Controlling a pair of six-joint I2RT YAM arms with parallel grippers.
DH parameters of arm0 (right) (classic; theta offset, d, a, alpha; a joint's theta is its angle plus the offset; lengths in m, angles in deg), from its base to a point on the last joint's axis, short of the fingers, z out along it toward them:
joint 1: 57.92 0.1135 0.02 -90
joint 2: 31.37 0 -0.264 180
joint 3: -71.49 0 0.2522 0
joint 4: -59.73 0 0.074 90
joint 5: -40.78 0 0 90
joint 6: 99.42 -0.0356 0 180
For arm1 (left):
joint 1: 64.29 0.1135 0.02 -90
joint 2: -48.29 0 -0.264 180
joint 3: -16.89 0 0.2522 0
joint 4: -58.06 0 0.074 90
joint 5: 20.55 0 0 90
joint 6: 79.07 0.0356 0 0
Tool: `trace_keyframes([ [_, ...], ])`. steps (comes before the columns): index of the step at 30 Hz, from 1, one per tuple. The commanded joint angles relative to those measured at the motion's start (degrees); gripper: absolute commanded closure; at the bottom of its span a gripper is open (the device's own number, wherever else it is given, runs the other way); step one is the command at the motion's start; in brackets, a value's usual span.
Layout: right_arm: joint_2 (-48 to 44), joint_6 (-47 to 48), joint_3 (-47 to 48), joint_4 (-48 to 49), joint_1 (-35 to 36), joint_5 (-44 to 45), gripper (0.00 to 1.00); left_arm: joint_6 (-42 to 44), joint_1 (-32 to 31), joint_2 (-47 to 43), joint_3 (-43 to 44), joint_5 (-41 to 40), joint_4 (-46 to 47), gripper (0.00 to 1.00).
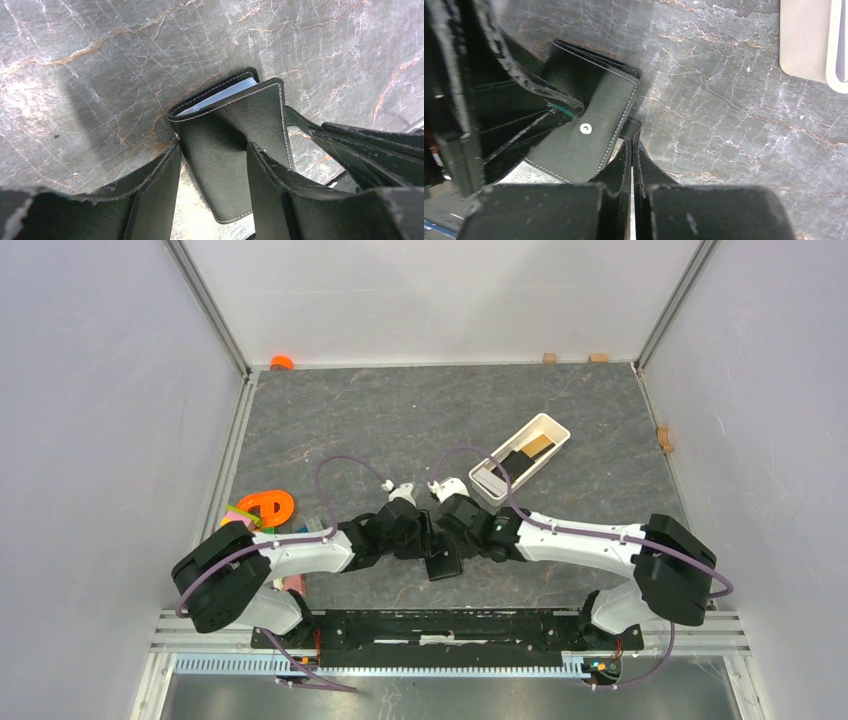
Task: Put the credit cards into the card holder
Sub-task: Close the card holder at the center of the board.
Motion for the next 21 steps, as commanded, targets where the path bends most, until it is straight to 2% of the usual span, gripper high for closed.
trace_keyframes([
  [1,-2.4,-2.0,-1.2,4.7,0.1,-1.9,1.0,0.4,-0.8,3.8,-1.4,-3.2,-7.9,0.43],
  [5,-1.8,-2.6,-2.5,7.6,0.1,-4.5,1.0,0.5,-1.1,4.6,-0.8,-3.8,-9.0,0.44],
  [11,-0.6,-3.8,-4.5,10.7,-0.1,-6.9,1.0,0.2,-1.6,5.5,0.2,-4.4,-10.2,0.54],
  [21,1.6,-4.3,-6.1,12.9,-0.3,-7.6,1.0,0.2,-1.8,5.9,0.5,-4.7,-10.5,0.54],
])
